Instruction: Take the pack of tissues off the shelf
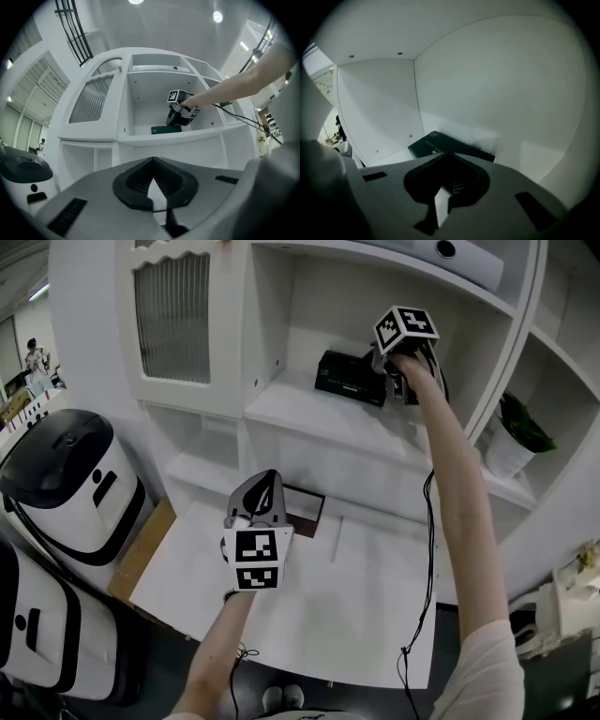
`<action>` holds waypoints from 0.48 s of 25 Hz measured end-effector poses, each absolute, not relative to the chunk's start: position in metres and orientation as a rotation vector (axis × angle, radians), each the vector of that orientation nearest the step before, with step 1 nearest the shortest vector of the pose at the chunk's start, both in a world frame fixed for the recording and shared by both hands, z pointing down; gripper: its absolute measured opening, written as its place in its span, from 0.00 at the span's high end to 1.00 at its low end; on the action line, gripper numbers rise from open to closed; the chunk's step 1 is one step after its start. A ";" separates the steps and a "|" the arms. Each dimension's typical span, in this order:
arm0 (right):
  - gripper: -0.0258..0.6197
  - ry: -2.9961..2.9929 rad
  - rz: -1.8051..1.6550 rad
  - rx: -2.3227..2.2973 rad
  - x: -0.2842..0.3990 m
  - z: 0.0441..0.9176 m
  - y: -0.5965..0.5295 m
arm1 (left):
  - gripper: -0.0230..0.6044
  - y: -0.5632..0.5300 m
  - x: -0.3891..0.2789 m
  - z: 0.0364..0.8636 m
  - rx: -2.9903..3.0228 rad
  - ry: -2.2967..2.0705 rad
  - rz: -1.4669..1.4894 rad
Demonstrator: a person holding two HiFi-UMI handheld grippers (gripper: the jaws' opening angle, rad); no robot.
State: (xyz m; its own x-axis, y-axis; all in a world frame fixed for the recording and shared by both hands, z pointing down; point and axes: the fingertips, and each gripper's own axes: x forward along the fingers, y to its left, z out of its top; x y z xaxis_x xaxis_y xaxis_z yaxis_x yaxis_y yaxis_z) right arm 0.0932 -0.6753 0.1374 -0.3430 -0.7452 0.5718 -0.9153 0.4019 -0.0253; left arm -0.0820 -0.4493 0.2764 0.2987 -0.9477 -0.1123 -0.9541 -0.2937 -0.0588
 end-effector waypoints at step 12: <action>0.96 -2.199 0.394 1.301 0.045 0.140 -0.646 | 0.97 -0.431 -0.068 0.268 -2.437 1.746 0.073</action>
State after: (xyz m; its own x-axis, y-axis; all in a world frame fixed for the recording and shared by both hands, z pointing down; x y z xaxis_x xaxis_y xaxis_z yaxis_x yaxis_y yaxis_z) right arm 0.0450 -0.6459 0.1402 -0.3807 -0.7109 0.5913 -0.8719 0.4889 0.0265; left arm -0.0677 -0.4313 0.2675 0.3242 -0.9380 -0.1227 -0.9450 -0.3152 -0.0877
